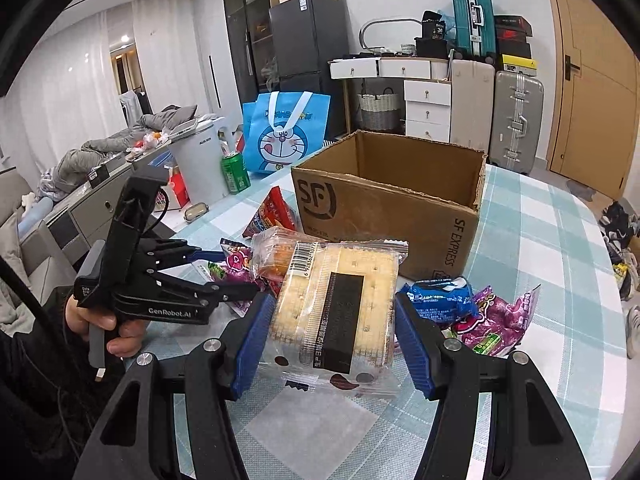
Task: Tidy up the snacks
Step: 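Grasp the cracker pack with the right gripper while the left gripper grasps the purple candy bag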
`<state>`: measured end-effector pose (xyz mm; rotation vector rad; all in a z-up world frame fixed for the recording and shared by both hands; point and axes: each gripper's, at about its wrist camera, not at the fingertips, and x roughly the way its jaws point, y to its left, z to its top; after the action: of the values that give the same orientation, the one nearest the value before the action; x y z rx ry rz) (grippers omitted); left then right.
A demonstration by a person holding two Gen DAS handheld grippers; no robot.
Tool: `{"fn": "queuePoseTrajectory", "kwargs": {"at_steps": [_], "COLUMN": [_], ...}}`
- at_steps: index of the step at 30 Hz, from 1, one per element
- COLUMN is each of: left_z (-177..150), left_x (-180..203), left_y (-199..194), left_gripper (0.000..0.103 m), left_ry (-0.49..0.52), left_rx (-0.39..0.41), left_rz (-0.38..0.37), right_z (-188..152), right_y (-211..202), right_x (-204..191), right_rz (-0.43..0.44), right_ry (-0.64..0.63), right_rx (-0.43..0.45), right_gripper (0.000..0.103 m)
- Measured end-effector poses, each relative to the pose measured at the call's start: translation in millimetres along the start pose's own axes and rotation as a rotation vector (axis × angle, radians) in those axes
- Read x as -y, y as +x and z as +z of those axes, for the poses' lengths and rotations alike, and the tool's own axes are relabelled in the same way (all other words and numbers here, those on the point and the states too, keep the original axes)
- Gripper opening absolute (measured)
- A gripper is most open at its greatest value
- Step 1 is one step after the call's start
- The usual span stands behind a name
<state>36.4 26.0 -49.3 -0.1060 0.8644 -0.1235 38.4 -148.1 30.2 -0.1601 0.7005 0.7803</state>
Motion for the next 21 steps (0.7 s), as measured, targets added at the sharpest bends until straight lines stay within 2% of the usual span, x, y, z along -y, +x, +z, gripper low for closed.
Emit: {"fn": "queuePoseTrajectory", "kwargs": {"at_steps": [8,13,21], "left_z": [-1,1,7], "left_x": [4,-5,-16], "left_y": [-4,-6,-27], "left_gripper": [0.057,0.057,0.056], "left_ry": [0.014,-0.012,-0.042], "left_rx": [0.005,0.014,0.079], "left_rz": [0.017,0.039,0.026], "right_z": [0,0,1], "right_y": [0,-1,-5], "right_x": [1,2,7], "right_rz": [-0.001,-0.001,-0.007], "right_ry": [0.001,0.004,0.019], "right_rx": [0.0,0.005,0.019], "right_gripper": [0.061,0.061,0.061]}}
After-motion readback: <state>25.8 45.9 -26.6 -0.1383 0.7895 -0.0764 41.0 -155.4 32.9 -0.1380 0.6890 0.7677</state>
